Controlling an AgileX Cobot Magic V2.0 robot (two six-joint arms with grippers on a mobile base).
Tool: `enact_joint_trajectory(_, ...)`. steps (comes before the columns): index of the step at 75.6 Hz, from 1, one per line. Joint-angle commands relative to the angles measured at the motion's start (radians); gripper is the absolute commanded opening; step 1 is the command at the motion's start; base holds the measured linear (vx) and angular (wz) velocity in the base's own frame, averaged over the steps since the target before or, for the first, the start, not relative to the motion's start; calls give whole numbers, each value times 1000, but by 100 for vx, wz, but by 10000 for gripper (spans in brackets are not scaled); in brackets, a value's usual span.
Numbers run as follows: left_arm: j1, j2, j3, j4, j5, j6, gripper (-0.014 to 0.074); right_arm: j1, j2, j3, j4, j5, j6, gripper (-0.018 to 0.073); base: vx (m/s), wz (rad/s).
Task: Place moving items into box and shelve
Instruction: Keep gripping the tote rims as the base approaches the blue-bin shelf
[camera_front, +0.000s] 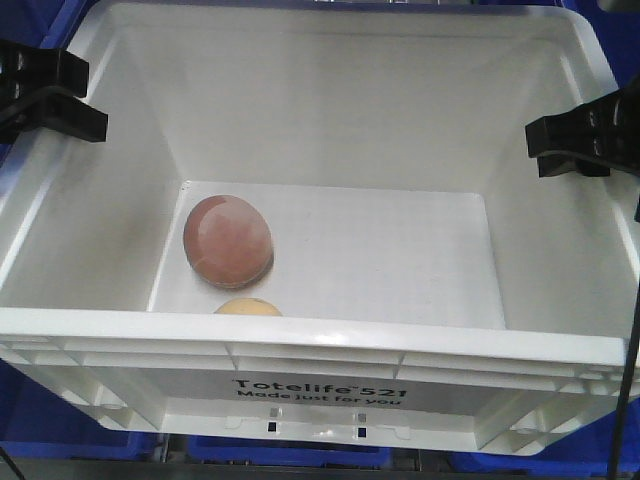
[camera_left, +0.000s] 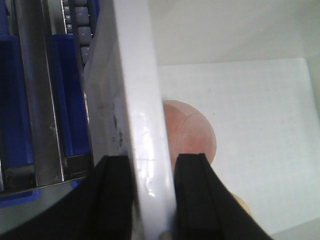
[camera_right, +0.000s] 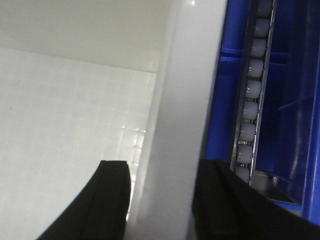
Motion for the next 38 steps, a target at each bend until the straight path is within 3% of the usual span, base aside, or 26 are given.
enact_joint_trajectory(1, -8, -42, -52, -84, -110, 8, -3, -5, -27, -43, -48, -88, 13, -6, 0, 0)
enact_joint_trajectory(38, -8, -42, -52, -84, -146, 8, -3, -5, -27, -43, -48, -96, 13, -6, 0, 0)
